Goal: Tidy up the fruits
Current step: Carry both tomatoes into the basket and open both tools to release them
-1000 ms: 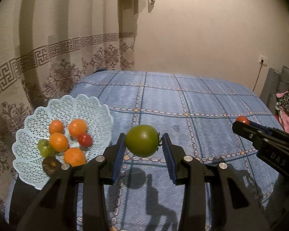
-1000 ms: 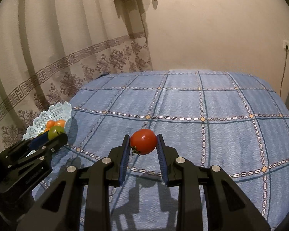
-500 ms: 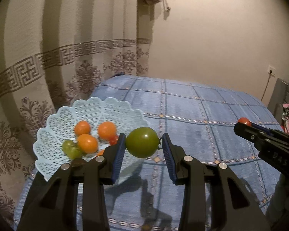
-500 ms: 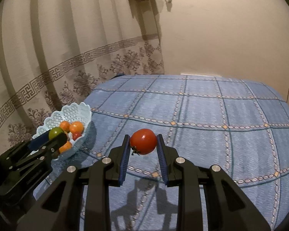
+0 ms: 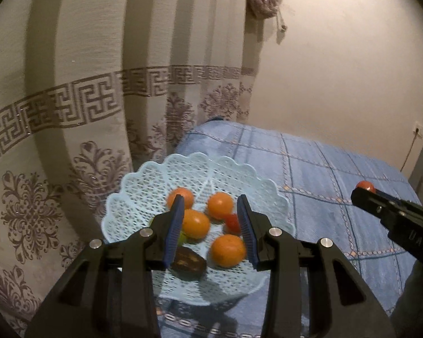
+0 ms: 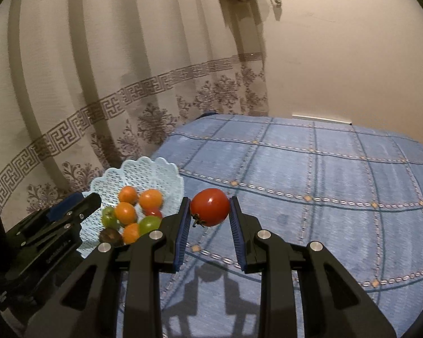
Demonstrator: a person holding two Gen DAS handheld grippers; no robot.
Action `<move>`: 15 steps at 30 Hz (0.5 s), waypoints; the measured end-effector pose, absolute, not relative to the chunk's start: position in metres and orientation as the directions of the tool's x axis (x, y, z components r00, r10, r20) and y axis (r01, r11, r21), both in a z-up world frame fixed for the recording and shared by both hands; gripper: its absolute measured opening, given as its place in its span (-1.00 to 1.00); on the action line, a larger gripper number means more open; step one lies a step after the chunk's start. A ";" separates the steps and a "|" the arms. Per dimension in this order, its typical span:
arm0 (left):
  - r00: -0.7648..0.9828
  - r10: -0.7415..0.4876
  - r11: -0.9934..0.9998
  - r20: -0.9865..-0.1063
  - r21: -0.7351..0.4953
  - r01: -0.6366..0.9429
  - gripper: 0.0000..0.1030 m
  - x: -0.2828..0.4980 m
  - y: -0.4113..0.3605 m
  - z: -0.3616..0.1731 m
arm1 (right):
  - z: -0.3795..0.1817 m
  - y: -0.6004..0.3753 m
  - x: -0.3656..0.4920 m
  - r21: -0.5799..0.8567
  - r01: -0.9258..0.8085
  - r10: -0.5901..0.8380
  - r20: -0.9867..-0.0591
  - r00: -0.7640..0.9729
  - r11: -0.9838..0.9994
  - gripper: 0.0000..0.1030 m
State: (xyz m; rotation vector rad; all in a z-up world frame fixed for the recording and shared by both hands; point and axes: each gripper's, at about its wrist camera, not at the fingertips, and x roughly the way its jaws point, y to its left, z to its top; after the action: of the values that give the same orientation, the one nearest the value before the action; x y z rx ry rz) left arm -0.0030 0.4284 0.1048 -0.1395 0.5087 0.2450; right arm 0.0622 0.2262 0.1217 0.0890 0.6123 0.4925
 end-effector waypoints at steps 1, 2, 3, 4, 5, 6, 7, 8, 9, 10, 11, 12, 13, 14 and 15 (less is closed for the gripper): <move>0.844 0.202 0.959 -0.496 -0.076 -0.274 -0.23 -0.003 0.433 0.106 | 0.122 0.230 0.063 0.228 -0.424 0.477 -0.529 0.702 0.877 -0.46; 0.844 0.205 0.957 -0.496 -0.078 -0.279 -0.23 -0.004 0.435 0.106 | 0.122 0.235 0.064 0.230 -0.430 0.483 -0.528 0.699 0.873 -0.46; 0.842 0.208 0.955 -0.497 -0.082 -0.285 -0.23 -0.004 0.438 0.106 | 0.122 0.237 0.064 0.230 -0.432 0.485 -0.528 0.697 0.872 -0.46; 0.841 0.211 0.953 -0.498 -0.085 -0.289 -0.23 -0.004 0.440 0.106 | 0.122 0.240 0.065 0.233 -0.436 0.490 -0.528 0.694 0.869 -0.46; 0.840 0.213 0.952 -0.499 -0.088 -0.294 -0.23 -0.004 0.443 0.106 | 0.121 0.243 0.066 0.237 -0.440 0.495 -0.528 0.690 0.866 -0.46; 0.839 0.214 0.951 -0.500 -0.091 -0.296 -0.23 -0.007 0.444 0.107 | 0.121 0.245 0.066 0.240 -0.441 0.498 -0.528 0.688 0.865 -0.46; 0.839 0.214 0.950 -0.501 -0.094 -0.299 -0.23 -0.007 0.446 0.106 | 0.121 0.247 0.067 0.244 -0.446 0.504 -0.528 0.684 0.861 -0.46; 0.838 0.216 0.948 -0.502 -0.097 -0.302 -0.23 -0.006 0.447 0.106 | 0.121 0.250 0.068 0.246 -0.450 0.508 -0.529 0.680 0.858 -0.46; 0.837 0.217 0.948 -0.502 -0.096 -0.304 -0.23 -0.005 0.448 0.106 | 0.121 0.252 0.069 0.249 -0.453 0.511 -0.529 0.677 0.856 -0.46; 0.836 0.218 0.948 -0.503 -0.096 -0.304 -0.23 -0.005 0.448 0.106 | 0.121 0.256 0.070 0.252 -0.458 0.517 -0.530 0.672 0.853 -0.46; 0.836 0.217 0.947 -0.504 -0.097 -0.305 -0.23 -0.005 0.449 0.106 | 0.120 0.258 0.070 0.253 -0.461 0.520 -0.531 0.669 0.851 -0.46; 0.836 0.217 0.948 -0.505 -0.097 -0.304 -0.23 -0.004 0.448 0.105 | 0.120 0.261 0.071 0.253 -0.464 0.522 -0.533 0.666 0.849 -0.46; 0.835 0.218 0.947 -0.505 -0.096 -0.305 -0.23 -0.005 0.448 0.105 | 0.119 0.266 0.073 0.255 -0.469 0.527 -0.535 0.660 0.846 -0.46; 0.835 0.219 0.947 -0.505 -0.096 -0.306 -0.23 -0.004 0.448 0.105 | 0.119 0.268 0.073 0.256 -0.472 0.530 -0.537 0.656 0.844 -0.46; 0.835 0.219 0.947 -0.505 -0.097 -0.307 -0.23 -0.004 0.449 0.105 | 0.118 0.271 0.074 0.257 -0.476 0.534 -0.539 0.651 0.841 -0.46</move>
State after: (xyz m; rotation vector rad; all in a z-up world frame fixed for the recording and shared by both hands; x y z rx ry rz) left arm -0.0044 0.4487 0.1048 -0.1770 0.5123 0.2802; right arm 0.0745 0.2711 0.1180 0.0958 0.6424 0.5743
